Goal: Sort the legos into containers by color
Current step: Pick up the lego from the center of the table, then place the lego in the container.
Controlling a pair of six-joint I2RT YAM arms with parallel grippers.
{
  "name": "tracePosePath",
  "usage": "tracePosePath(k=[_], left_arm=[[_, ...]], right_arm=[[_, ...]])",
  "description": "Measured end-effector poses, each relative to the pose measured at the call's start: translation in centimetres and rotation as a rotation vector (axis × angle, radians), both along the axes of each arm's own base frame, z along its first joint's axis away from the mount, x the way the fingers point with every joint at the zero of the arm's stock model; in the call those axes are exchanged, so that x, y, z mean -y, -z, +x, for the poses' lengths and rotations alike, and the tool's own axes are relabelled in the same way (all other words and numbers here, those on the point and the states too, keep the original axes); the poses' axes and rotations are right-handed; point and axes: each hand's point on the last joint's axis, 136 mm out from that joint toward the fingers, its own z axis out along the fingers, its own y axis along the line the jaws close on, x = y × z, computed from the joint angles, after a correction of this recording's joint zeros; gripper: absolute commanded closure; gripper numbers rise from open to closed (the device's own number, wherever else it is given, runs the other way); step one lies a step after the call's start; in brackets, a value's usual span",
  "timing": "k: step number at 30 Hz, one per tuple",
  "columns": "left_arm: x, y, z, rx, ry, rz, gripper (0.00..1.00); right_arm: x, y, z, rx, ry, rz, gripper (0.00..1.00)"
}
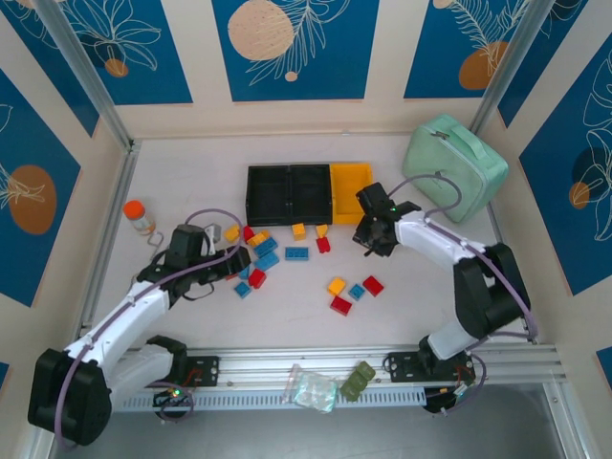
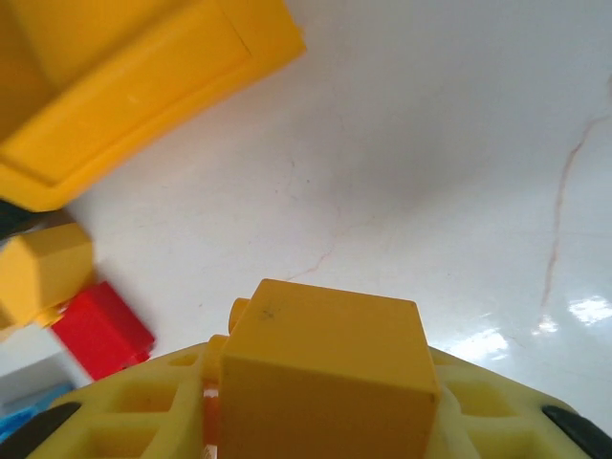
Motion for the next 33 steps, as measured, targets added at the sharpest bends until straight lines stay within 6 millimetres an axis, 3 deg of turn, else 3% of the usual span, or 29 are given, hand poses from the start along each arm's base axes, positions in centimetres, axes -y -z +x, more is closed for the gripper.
tracePosePath(k=[4,7,9,15,20,26,33], left_arm=[[1.6,0.8,-0.5,-0.035,0.052,0.013,0.26],[2.9,0.3,-0.2,-0.027,0.089,0.012,0.26],[3.8,-0.4,0.2,-0.012,0.103,0.004,0.26],[5.7,-2.5,0.9,0.042,0.144,-0.013,0.26],[6.1,-2.6,0.6,0.046,0.152,-0.007,0.26],[5.4,-3.6,0.3,0.08,0.134,0.001,0.26],[5.0,-3.5,0.1,0.08,0.123,0.014,0.26]], right_arm=[[0.5,-2.0,-0.1,0.039,-0.034,0.013,0.7],[0.3,-3.2,0.6,0.05,-0.068,0.021,0.7],[0.0,-4.1,1.4,0.061,-0.089,0.027,0.7],[-1.8,-6.0,6.4,0.097,-0.143,0.037,0.7],[-3.0,-5.1,10.9,0.077,-0.16,0.033,0.69],[-3.9,-3.1,14.6,0.029,-0.156,0.017,0.68],[-4.0,-1.0,15.5,-0.033,-0.143,-0.007,0.66]])
